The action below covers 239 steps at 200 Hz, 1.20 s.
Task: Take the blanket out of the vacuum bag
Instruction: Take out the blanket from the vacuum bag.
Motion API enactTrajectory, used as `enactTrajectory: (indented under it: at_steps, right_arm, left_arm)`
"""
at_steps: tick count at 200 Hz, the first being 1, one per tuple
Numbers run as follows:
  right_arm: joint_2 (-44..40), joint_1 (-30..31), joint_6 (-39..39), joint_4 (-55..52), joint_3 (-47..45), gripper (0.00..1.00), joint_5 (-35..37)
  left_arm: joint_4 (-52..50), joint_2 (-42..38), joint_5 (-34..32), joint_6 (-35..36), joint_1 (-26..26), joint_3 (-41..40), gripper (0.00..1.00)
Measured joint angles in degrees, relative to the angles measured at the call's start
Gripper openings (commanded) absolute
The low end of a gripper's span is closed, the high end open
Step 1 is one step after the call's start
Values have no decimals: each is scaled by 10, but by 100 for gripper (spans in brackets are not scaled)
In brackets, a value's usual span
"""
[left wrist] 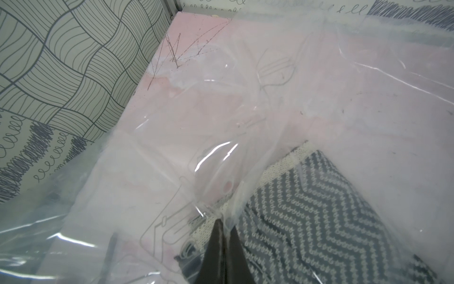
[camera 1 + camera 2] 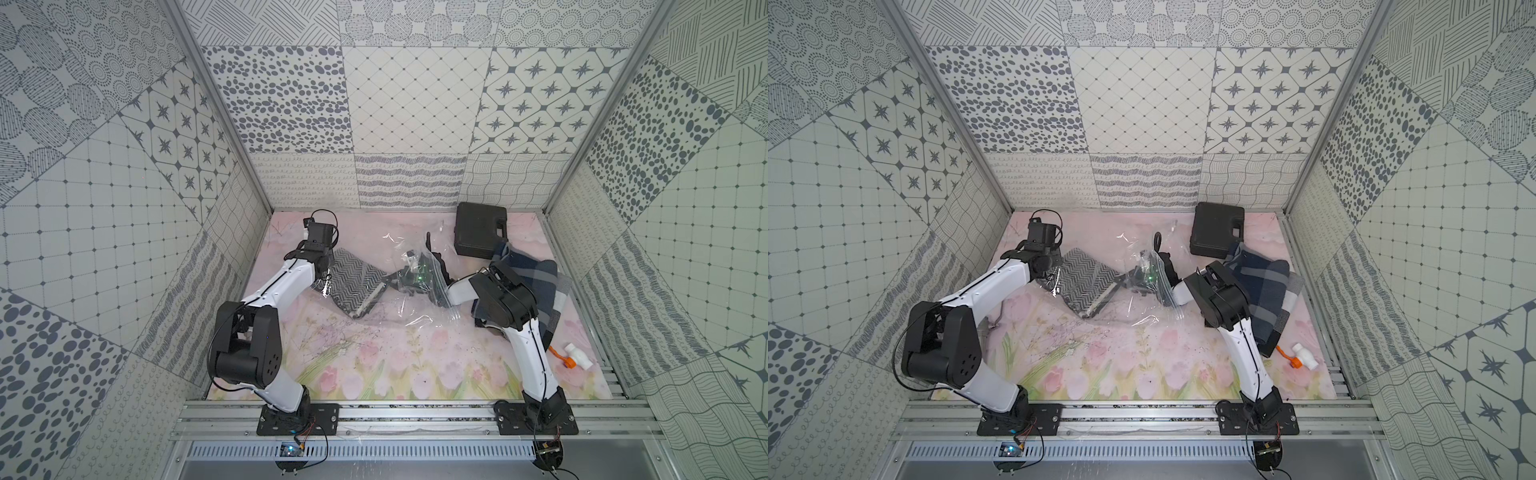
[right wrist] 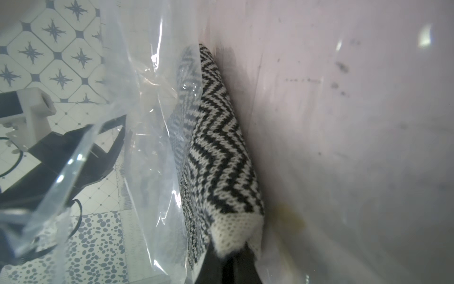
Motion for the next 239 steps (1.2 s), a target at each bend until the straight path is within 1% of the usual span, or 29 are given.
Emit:
enactTrajectory:
  at_steps: [34,56,72,99,145,163,187,219,239]
  right_arm:
    - [-90,0,-3,-41,-58,0,-2]
    - [-174,1,-35,-83,-102,0,9]
    - [-225,1,-62,-125,-114,0,21]
    - [-276,2,-94,-165,-134,0,39]
    - [-346,-3,-105,-203,-240,0,66]
    - [-375,-9,-108,-224,-267,0,71]
    - [-438,-28,-118,-271,-282,0,77]
    - [-543,-84,-142,-328,-291,0,87]
    - [-574,-113,-155,-345,-294,0,88]
  left_arm:
    - [0,0,0,-3,-5,-4,0]
    - [0,2,2,-7,-7,-6,0]
    - [2,2,5,-9,-8,-9,0]
    - [4,-1,11,-10,-8,-18,0]
    - [13,-13,23,-11,-10,-22,0]
    - [17,-16,26,-11,-10,-24,0]
    - [18,-16,28,-11,-10,-26,0]
    - [19,-16,28,-11,-10,-26,0]
    - [22,-16,28,-11,-10,-26,0]
